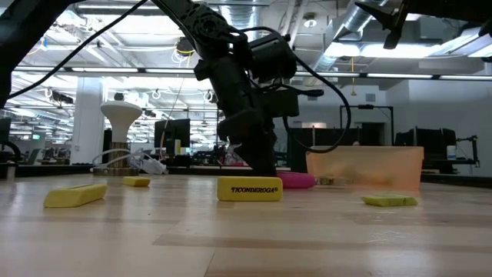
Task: Pick & Place School Supplies
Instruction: Put the pink pliers into the yellow bin
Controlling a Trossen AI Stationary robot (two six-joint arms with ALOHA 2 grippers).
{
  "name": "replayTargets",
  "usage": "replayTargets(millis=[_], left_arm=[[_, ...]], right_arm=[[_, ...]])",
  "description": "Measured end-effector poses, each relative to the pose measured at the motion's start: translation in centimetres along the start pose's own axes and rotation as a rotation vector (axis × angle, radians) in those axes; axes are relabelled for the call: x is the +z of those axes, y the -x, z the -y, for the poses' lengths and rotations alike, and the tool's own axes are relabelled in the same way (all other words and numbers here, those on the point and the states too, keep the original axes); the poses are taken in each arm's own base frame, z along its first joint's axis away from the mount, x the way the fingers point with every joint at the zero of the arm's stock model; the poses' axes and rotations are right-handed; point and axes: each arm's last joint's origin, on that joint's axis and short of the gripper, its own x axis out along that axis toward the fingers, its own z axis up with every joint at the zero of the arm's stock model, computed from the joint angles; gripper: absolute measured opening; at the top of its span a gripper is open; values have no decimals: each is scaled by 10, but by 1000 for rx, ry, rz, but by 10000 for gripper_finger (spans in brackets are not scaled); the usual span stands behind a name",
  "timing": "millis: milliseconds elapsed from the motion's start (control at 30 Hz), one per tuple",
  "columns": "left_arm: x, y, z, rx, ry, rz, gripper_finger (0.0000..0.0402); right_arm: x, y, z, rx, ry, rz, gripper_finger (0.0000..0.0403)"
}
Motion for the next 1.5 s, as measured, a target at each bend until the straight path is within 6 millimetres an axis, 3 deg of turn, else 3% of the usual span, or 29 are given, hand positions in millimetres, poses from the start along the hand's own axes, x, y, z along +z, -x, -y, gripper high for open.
replayTargets(millis=[133,233,500,633,867,1133,1333,1500], left_arm=[[1,8,0,20,44,-11,24],[9,26,2,26,73,36,24],[19,110,6,159,290,125,24],[3,146,17,281,536,130,24],[-43,179,67,356,986,232,24],[-88,179,136,286,1246,250,24],[-99,181,172,212,1174,230,24],[-94,197,177,113,830,173,24]], right_arm=[[0,0,0,-1,0,2,225],[0,0,0,0,0,3,225],[0,0,0,1,0,1,225],[0,0,0,2,0,-1,225],[0,0,-1,22,-15,-18,225],[-1,0,-1,23,-89,-22,225],[-1,0,-1,40,-84,-37,225],[-2,0,-2,76,-82,-69,225]])
